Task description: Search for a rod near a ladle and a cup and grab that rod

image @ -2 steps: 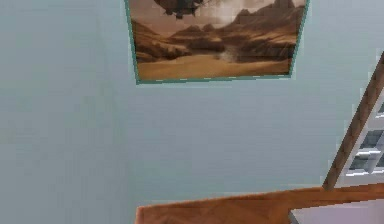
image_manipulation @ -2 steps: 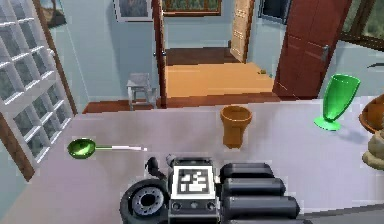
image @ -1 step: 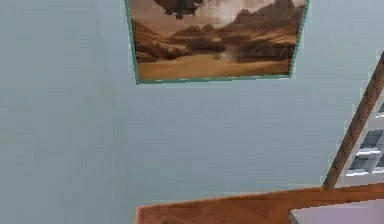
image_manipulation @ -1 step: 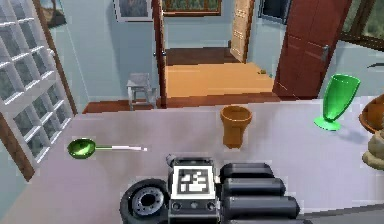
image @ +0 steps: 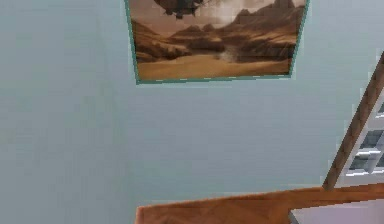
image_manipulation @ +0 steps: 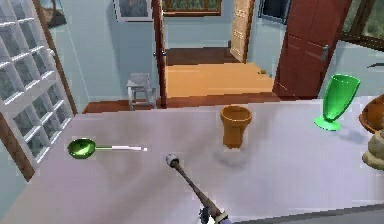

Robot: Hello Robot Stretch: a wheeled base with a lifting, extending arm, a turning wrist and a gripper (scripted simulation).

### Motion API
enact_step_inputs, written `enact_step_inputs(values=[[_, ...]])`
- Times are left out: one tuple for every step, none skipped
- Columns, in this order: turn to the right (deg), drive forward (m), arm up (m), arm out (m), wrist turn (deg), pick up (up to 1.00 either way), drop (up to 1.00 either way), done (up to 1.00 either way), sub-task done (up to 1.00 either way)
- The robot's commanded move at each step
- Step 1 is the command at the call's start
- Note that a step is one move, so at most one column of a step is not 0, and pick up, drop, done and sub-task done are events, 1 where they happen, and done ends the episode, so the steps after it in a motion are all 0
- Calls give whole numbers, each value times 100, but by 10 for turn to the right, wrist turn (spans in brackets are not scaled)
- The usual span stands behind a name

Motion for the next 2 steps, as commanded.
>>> enact_step_inputs(values=[[0,0,0,0,0,100,0,0,0],[0,0,10,0,0,0,0,0,0]])
